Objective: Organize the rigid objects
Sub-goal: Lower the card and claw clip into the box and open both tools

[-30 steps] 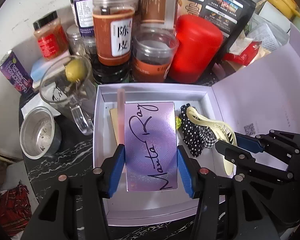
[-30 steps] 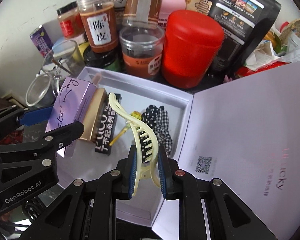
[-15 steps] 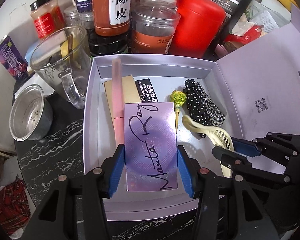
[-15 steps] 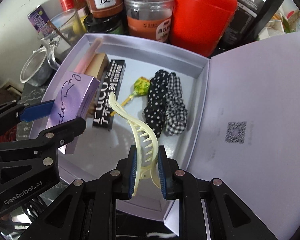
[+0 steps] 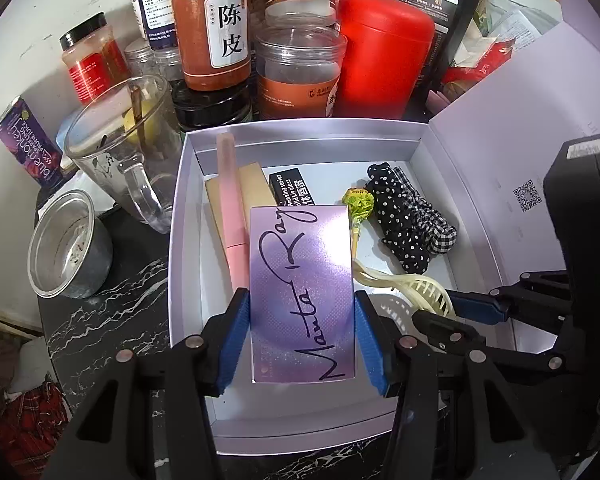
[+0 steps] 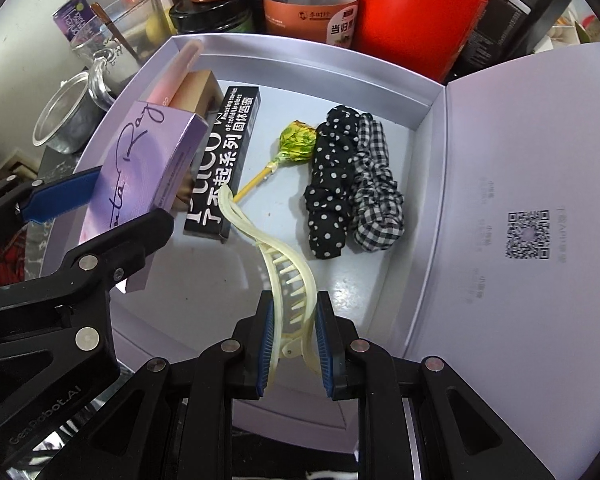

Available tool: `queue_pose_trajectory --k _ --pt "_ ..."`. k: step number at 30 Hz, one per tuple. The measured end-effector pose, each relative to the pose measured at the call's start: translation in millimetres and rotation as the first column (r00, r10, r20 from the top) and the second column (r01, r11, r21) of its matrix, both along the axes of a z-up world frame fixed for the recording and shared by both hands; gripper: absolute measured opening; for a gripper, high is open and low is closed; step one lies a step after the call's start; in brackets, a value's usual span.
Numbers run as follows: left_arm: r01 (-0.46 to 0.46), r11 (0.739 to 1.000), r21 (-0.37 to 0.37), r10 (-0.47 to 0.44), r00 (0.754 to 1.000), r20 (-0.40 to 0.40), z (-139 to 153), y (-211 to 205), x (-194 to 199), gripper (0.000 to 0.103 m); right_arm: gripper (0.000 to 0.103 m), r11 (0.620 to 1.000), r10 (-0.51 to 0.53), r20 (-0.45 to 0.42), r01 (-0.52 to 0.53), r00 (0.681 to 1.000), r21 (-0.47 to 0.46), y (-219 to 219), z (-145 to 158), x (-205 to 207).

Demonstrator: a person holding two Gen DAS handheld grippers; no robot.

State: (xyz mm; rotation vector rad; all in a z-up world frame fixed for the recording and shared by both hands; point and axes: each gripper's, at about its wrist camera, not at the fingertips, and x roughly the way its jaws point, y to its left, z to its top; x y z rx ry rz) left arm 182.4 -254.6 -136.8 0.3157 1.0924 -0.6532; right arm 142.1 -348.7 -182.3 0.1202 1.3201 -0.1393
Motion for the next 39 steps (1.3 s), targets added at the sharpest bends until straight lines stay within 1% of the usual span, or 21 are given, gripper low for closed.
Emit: queue_pose_trajectory --k 4,8,13,16,22,26,30,32,34,35,36,39 --pt "-0.006 1.0 0.007 0.006 1.0 0.009 -1 0 0 0.051 0.02 1.0 -0.005 -0.003 0.005 1.0 0.006 -5 -7 0" --pt "-0.011 0.999 0.032 0.01 0.999 0.031 -2 -3 1 0.051 0.02 1.0 -0.008 -0.004 0.008 1.0 0.004 -8 -8 1" --pt "-0.029 0.999 0.04 0.028 0.999 0.035 -3 -4 6 0.051 0.02 1.0 -0.012 -0.007 0.012 1.0 -0.002 -7 -12 1" --pt "-0.038 0.999 0.037 0.037 0.999 0.025 -3 -2 9 0.051 0.021 1.0 -0.021 -0.002 0.021 1.0 -0.005 -8 -9 1" --pt "-0.05 0.998 0.034 0.051 0.999 -0.01 -2 -2 15 0.051 0.03 1.0 -0.027 0.015 0.027 1.0 -0.015 -8 -1 2" --pt "-0.072 0.997 0.034 0.072 0.997 -0.025 -1 0 18 0.051 0.03 0.999 -0.031 0.021 0.031 0.999 -0.014 -10 3 2" --pt "-0.076 0.996 0.038 0.077 0.997 -0.015 4 2 17 0.051 0.03 0.999 -0.035 0.025 0.035 0.999 -0.013 -11 6 1" --pt "-0.075 0.996 0.045 0.075 0.997 -0.007 7 3 16 0.051 0.03 0.999 -0.036 0.025 0.036 0.999 -0.013 -10 14 3" --pt "-0.08 0.996 0.049 0.08 0.997 0.004 10 3 15 0.06 0.03 0.999 -0.037 0.03 0.037 0.999 -0.015 -10 18 2" --pt "-0.087 0.995 0.046 0.086 0.996 0.009 13 5 15 0.07 0.03 0.999 -0.037 0.033 0.037 0.999 -0.019 -9 20 1" --pt "-0.092 0.995 0.04 0.092 0.996 0.01 16 6 15 0.076 0.03 0.999 -0.036 0.036 0.037 0.999 -0.023 -9 22 0" --pt "-0.104 0.994 0.025 0.103 0.995 0.006 22 9 15 0.077 0.03 0.999 -0.033 0.046 0.035 0.998 -0.033 -8 30 -5"
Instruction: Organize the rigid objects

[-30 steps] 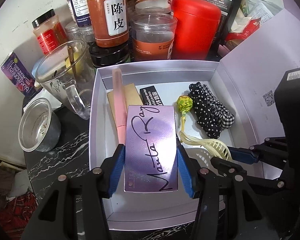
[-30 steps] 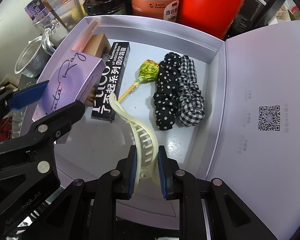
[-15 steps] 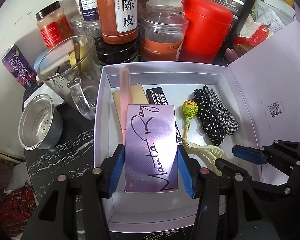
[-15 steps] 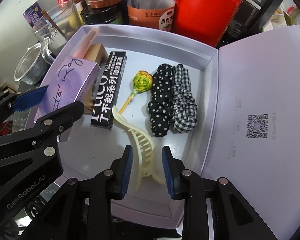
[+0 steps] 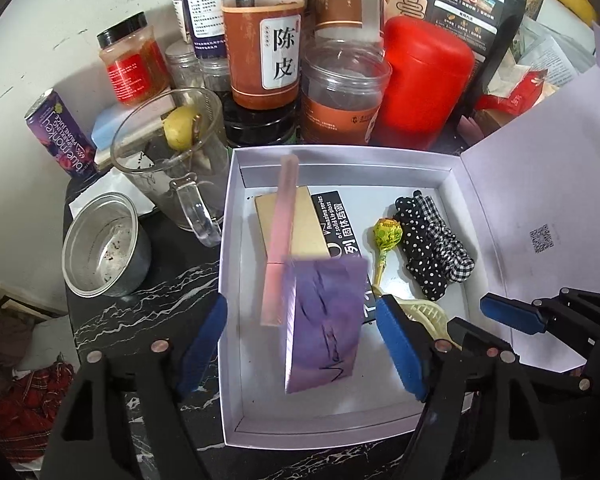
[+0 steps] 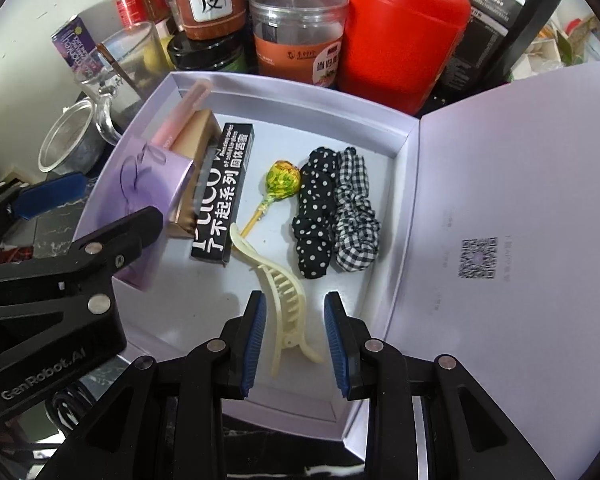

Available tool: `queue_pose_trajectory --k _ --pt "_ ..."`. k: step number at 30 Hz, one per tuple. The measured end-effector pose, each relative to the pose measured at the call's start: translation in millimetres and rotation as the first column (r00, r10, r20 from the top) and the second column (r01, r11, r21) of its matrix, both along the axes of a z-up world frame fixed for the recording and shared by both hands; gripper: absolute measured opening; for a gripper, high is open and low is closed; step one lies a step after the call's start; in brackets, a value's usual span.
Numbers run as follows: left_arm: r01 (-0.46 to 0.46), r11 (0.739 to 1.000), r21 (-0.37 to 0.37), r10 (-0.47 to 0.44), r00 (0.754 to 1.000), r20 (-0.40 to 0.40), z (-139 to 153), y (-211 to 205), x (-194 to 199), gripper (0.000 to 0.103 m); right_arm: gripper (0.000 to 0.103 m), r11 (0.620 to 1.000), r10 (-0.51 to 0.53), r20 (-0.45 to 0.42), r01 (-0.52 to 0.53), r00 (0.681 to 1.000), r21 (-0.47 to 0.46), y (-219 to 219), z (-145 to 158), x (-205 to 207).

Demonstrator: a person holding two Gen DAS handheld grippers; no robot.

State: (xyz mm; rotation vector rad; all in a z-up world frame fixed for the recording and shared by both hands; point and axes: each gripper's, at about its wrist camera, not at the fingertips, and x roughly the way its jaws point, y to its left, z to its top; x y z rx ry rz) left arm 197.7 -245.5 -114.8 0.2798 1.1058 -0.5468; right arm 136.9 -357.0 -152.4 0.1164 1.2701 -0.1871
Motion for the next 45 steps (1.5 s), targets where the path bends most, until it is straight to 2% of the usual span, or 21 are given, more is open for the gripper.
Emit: queue_pose_trajectory --k 12,21,27,29,33,36,42,44,45 --pt "-0.022 1.0 -0.014 0.022 0.999 0.025 28 13 -5 0.077 0.033 1.0 0.001 0.017 -0.001 1.0 0.004 13 32 -10" --pt "-0.094 0.995 -0.033 0.096 0.993 0.064 63 35 -11 0.077 0.033 1.0 0.017 0.075 -0.016 0.997 -0.017 20 69 -13" --pt "-0.13 0.99 -0.047 0.134 0.986 0.095 92 53 -20 0.077 0.039 0.999 0.033 0.15 -0.027 0.988 -0.04 28 96 -18" --pt "-0.138 0.989 -0.045 0.142 0.985 0.097 101 58 -24 0.077 0.044 0.999 0.036 0.171 -0.029 0.985 -0.044 31 106 -22" --pt "-0.151 0.987 -0.057 0.157 0.98 0.119 120 68 -34 0.077 0.047 0.998 0.052 0.215 -0.04 0.975 -0.057 40 126 -32" --pt "-0.155 0.986 -0.065 0.162 0.977 0.137 132 74 -41 0.077 0.054 0.997 0.062 0.244 -0.048 0.968 -0.063 45 138 -39" --pt "-0.156 0.984 -0.083 0.168 0.971 0.172 157 87 -61 0.077 0.056 0.995 0.081 0.305 -0.058 0.949 -0.085 57 167 -59" --pt "-0.156 0.983 -0.093 0.17 0.968 0.185 165 93 -69 0.077 0.068 0.994 0.084 0.32 -0.058 0.944 -0.09 61 175 -65" --pt "-0.156 0.983 -0.098 0.172 0.967 0.188 168 96 -72 0.077 0.068 0.994 0.087 0.331 -0.06 0.94 -0.093 63 178 -69"
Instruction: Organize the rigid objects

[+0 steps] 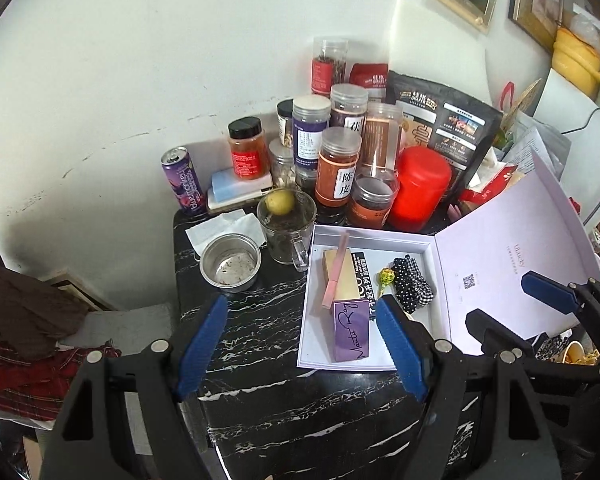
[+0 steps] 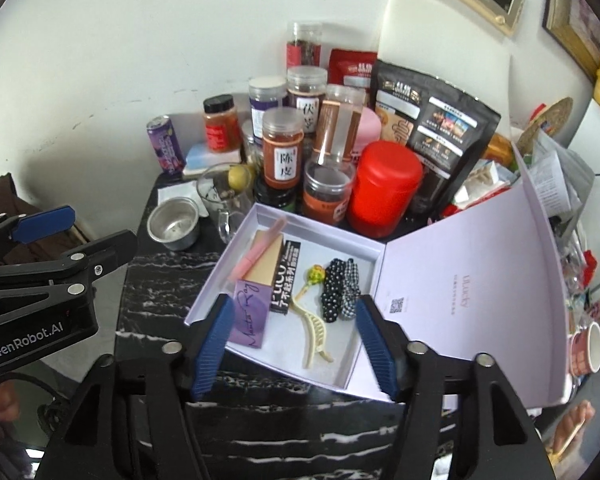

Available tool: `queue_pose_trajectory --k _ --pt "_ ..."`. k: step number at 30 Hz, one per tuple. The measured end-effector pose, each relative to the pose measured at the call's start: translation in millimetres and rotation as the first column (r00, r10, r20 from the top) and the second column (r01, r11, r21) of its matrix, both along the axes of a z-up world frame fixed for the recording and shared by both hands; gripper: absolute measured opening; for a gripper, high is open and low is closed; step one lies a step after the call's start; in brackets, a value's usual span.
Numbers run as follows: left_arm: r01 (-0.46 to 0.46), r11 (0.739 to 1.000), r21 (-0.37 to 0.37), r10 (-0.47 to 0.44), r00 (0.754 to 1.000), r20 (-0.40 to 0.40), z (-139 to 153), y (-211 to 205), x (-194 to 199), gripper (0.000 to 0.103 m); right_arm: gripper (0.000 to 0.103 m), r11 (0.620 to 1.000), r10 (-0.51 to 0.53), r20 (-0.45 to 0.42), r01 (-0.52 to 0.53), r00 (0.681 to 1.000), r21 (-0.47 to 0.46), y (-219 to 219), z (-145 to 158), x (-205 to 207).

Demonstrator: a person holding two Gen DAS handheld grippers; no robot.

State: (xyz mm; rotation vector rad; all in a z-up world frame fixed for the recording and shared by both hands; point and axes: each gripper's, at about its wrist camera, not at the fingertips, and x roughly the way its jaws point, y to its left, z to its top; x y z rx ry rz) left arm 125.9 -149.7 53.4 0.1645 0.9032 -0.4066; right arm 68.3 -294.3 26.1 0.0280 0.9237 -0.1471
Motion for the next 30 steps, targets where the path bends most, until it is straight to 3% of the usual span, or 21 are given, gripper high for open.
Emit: queue_pose_trajectory --k 6,10,30 --pt "-0.005 1.0 -0.012 0.005 1.0 0.016 14 18 -21 0.08 0.069 1.0 0.02 0.046 -0.02 0.999 -0.014 13 19 -21" --pt "-0.011 1.0 -0.005 0.011 1.0 0.025 17 29 -35 0.08 0.078 0.999 0.032 0.062 -0.031 0.998 -0.015 21 23 -34" --pt "-0.094 0.995 0.043 0.096 0.994 -0.044 -8 73 -85 0.08 0.078 0.997 0.074 -0.006 -0.074 0.997 0.026 55 1 -80"
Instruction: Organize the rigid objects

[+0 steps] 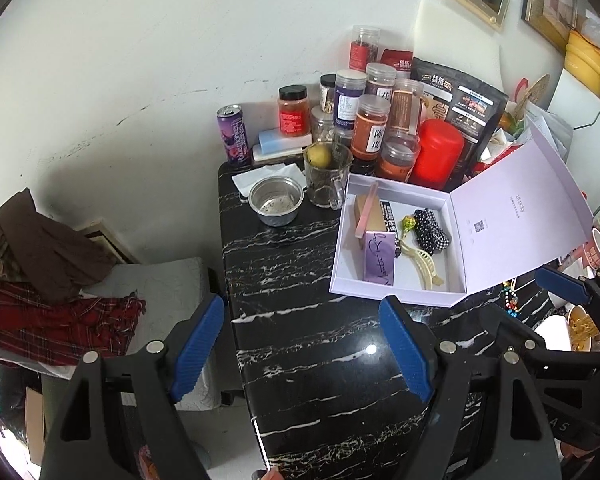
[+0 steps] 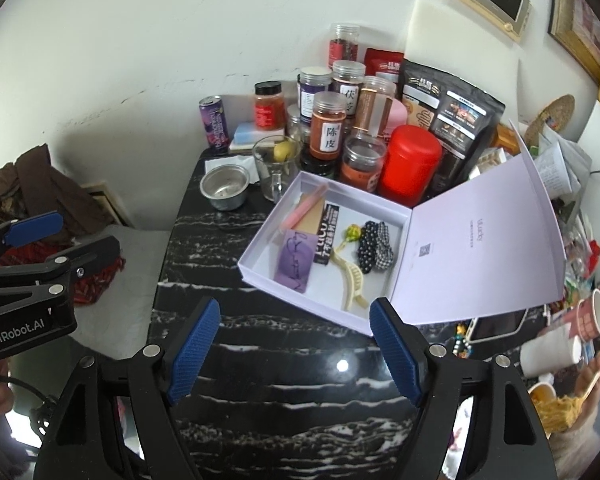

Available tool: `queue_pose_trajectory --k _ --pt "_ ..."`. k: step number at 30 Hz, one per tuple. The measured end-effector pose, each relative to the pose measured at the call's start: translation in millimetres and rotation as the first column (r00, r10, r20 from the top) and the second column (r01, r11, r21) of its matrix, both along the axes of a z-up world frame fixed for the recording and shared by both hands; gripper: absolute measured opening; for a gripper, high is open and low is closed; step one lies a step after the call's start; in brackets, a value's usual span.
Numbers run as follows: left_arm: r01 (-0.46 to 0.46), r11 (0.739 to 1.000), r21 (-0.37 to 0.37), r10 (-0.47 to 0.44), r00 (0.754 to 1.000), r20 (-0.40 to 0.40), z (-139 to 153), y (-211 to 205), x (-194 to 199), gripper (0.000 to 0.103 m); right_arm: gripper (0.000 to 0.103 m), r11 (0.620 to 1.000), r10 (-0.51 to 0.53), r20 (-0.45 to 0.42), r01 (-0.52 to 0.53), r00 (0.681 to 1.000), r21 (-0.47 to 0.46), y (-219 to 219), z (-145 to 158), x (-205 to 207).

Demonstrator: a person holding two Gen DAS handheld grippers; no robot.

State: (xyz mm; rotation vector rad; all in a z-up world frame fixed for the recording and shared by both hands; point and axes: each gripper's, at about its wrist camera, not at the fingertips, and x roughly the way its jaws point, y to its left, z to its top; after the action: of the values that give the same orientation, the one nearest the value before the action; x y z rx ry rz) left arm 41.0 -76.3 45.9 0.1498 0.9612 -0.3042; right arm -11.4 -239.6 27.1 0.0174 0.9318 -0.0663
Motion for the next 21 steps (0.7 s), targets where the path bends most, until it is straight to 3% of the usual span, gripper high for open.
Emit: queue_pose_trajectory --k 21 --pt "-0.02 1.0 -0.009 0.02 0.999 -0.028 -6.7 10.6 -9.0 0.08 0.078 1.0 0.007 -0.027 -0.007 1.0 0.008 7.3 -6.1 -3.3"
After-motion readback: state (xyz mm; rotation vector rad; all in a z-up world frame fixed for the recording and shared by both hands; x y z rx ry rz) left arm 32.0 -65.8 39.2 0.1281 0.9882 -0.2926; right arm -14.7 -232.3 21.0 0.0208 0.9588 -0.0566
